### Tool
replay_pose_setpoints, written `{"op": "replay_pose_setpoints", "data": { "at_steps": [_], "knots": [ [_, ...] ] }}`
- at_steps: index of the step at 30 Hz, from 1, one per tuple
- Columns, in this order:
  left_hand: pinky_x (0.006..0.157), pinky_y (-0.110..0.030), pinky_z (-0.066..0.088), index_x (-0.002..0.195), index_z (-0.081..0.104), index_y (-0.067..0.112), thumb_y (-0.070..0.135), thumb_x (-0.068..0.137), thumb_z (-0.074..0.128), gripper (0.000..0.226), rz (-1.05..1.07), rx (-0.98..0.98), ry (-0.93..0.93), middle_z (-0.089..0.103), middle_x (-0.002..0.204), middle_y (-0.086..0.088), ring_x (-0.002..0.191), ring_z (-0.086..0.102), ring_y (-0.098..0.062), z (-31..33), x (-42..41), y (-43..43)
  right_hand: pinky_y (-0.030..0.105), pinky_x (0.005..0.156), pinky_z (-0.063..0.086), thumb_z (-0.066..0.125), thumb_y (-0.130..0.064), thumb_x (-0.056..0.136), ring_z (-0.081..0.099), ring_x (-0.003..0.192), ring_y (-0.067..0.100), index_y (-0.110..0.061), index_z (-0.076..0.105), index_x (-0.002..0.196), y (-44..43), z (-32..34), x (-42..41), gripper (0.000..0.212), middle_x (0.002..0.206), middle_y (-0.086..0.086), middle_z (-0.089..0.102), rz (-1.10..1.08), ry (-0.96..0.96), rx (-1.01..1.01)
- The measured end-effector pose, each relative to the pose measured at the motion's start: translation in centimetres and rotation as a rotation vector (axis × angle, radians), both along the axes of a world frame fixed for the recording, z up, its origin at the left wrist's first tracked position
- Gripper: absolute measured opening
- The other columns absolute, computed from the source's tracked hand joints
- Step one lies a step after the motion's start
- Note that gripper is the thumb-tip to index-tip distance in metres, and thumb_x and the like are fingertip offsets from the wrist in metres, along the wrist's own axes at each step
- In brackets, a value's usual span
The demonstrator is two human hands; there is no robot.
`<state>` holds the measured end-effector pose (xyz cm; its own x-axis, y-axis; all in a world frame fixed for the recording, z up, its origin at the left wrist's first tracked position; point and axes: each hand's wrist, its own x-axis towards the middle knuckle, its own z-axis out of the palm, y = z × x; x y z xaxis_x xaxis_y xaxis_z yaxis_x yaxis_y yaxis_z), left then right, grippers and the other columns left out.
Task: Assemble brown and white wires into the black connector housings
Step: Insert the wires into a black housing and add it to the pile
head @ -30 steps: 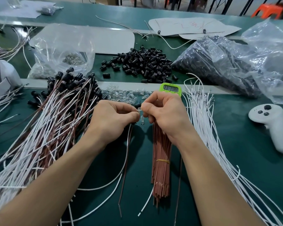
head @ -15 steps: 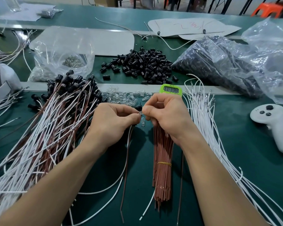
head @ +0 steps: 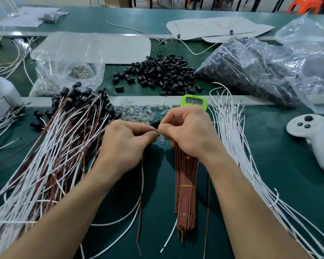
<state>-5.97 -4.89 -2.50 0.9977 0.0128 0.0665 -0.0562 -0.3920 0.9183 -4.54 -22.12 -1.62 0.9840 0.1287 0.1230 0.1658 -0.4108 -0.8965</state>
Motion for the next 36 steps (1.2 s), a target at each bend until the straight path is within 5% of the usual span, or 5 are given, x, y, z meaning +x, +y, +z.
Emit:
{"op": "replay_pose_setpoints", "data": {
  "at_steps": [10,16,26,36],
  "knots": [
    [0.072,-0.028,0.059,0.075,0.082,0.027,0.009,0.082,0.08,0.02,0.012,-0.002,0.006,0.076,0.068,0.009,0.069,0.074,-0.009,0.0,0.0,0.0,0.026,0.048,0.046,0.074,-0.004,0.084,0.062,0.043,0.02,-0.017,0.07,0.067,0.7,-0.9,0.3,0.021,0.055,0.01,0.067,0.006,0.071,0.135],
    [0.064,-0.016,0.054,0.072,0.081,0.027,0.005,0.081,0.079,0.023,-0.01,-0.041,0.031,0.076,0.067,0.005,0.06,0.068,-0.003,-0.2,0.1,0.3,0.018,0.041,0.04,0.073,0.003,0.086,0.059,0.041,0.018,-0.006,0.069,0.071,0.8,-1.0,0.3,0.018,0.054,0.011,0.065,0.023,0.134,0.236],
    [0.082,-0.038,0.058,0.076,0.082,0.016,0.007,0.091,0.072,0.02,-0.023,-0.331,0.25,0.078,0.08,-0.012,0.073,0.071,-0.02,0.2,0.4,0.2,0.021,0.041,0.042,0.073,0.0,0.091,0.061,0.044,0.016,-0.007,0.068,0.076,0.7,-0.5,0.3,0.018,0.059,0.01,0.067,-0.029,0.185,0.413],
    [0.072,-0.028,0.062,0.072,0.083,0.026,0.002,0.093,0.068,0.035,-0.024,-0.326,0.198,0.078,0.075,-0.008,0.07,0.072,-0.018,0.3,0.2,0.1,0.025,0.046,0.051,0.069,0.011,0.086,0.067,0.05,0.022,0.002,0.071,0.082,0.6,-0.4,0.1,0.01,0.063,0.017,0.069,-0.011,0.188,0.408]
  ]
}}
